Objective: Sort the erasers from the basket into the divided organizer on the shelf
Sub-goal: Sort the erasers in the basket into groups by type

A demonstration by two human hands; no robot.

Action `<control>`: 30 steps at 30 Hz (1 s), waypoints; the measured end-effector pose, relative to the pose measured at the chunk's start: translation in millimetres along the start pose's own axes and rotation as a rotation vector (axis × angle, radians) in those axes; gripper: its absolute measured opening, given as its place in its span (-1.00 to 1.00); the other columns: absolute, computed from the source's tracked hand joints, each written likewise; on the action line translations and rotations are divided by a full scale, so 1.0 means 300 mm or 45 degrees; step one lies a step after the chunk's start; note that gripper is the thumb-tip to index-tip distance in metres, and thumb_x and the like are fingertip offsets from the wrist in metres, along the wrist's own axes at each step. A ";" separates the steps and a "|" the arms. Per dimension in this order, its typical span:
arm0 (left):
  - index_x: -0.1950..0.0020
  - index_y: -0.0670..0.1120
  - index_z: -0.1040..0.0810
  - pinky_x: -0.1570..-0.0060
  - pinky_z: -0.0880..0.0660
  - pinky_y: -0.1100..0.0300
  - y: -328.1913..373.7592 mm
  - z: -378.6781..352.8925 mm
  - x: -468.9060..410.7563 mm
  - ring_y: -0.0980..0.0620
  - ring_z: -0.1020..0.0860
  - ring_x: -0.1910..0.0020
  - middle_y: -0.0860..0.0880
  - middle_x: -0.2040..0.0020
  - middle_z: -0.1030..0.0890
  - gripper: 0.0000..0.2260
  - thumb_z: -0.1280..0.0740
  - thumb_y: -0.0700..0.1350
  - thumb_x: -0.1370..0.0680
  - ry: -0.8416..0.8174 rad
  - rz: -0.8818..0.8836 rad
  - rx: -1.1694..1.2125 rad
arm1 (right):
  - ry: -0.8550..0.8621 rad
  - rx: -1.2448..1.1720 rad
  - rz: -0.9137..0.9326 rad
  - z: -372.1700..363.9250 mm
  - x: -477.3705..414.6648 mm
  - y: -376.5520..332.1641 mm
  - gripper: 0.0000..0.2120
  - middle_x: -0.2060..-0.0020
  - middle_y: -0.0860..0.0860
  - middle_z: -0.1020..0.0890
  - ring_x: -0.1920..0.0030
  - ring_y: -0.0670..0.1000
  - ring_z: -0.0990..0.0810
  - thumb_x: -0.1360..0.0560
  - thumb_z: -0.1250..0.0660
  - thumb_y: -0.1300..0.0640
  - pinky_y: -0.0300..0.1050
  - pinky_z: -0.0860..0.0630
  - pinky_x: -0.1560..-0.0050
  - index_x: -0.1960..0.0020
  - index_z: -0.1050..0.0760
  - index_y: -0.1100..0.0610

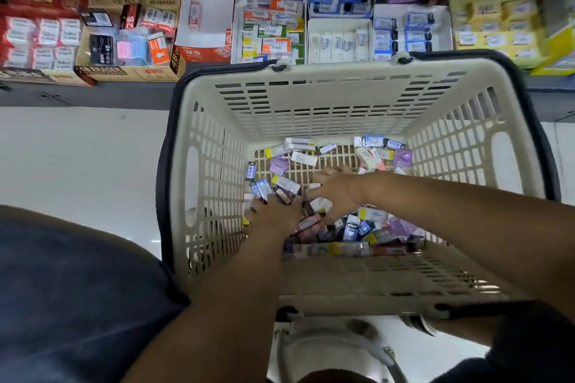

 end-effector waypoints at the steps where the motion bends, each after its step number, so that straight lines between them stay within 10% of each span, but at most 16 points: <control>1: -0.53 -0.03 -0.14 -0.43 -0.06 -0.17 0.013 -0.022 0.003 -0.27 -0.02 -0.50 -0.24 -0.53 0.00 -0.27 -0.07 0.39 -0.51 -0.055 -0.052 -0.081 | -0.042 0.038 -0.002 -0.012 0.007 0.001 -0.29 -0.52 0.06 0.00 -0.52 0.15 0.12 -0.41 -0.26 -0.38 0.23 0.06 -0.44 -0.47 -0.14 -0.20; 10: -0.47 -0.10 -0.31 -0.33 -0.34 -0.07 0.147 -0.129 0.083 -0.18 -0.39 -0.33 -0.20 -0.48 -0.26 -0.33 -0.15 0.33 -0.53 -0.358 -0.471 -0.051 | -0.225 0.183 -0.065 -0.008 0.119 0.068 -0.26 -0.51 0.02 -0.05 -0.49 0.14 -0.05 -0.42 -0.28 -0.34 0.10 -0.19 -0.41 -0.50 -0.14 -0.15; 16: -0.57 0.08 -0.04 -0.32 -0.20 0.02 0.267 -0.219 0.229 -0.09 -0.19 -0.49 -0.05 -0.57 0.10 -0.35 -0.01 0.36 -0.56 -0.676 -0.677 -0.062 | -0.226 0.080 -0.086 -0.010 0.253 0.170 -0.41 -0.43 0.02 -0.14 -0.44 0.11 -0.16 -0.51 -0.32 -0.09 0.02 -0.27 -0.37 -0.48 -0.20 -0.09; 22: -0.56 0.16 -0.03 -0.37 -0.06 0.10 0.329 -0.257 0.359 0.03 -0.01 -0.54 0.11 -0.56 -0.01 -0.40 -0.10 0.30 -0.57 -1.123 -0.746 0.350 | -0.610 0.064 -0.284 -0.136 0.445 0.273 -0.36 -0.52 0.10 -0.03 -0.50 0.11 -0.10 -0.56 -0.27 0.02 -0.01 -0.21 -0.43 -0.54 -0.06 0.03; 25: -0.50 0.07 -0.29 -0.46 -0.08 0.04 0.345 -0.243 0.345 -0.01 -0.14 -0.51 0.06 -0.56 -0.12 -0.50 -0.22 0.17 -0.59 -1.013 -0.785 0.287 | -0.792 -0.045 -0.359 -0.137 0.484 0.282 -0.55 -0.49 0.07 -0.21 -0.46 0.09 -0.24 -0.60 -0.23 0.08 -0.03 -0.28 -0.40 -0.47 -0.27 0.03; 30: -0.02 -0.07 -0.68 -0.03 -0.58 0.09 0.302 -0.076 0.185 -0.08 -0.64 0.06 -0.09 -0.04 -0.66 -0.84 -0.35 -0.05 -0.55 -0.426 -0.622 0.771 | -0.620 -0.157 -0.487 0.019 0.373 0.221 -0.66 -0.09 0.12 -0.55 0.07 0.04 -0.61 -0.60 -0.23 0.09 -0.06 -0.52 -0.05 -0.31 -0.41 0.24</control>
Point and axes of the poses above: each hand's wrist, its own x-axis away from the middle knuckle, its own z-axis out of the back of the hand, y = z × x, the point moved 9 cm from there along -x, towards the middle knuckle
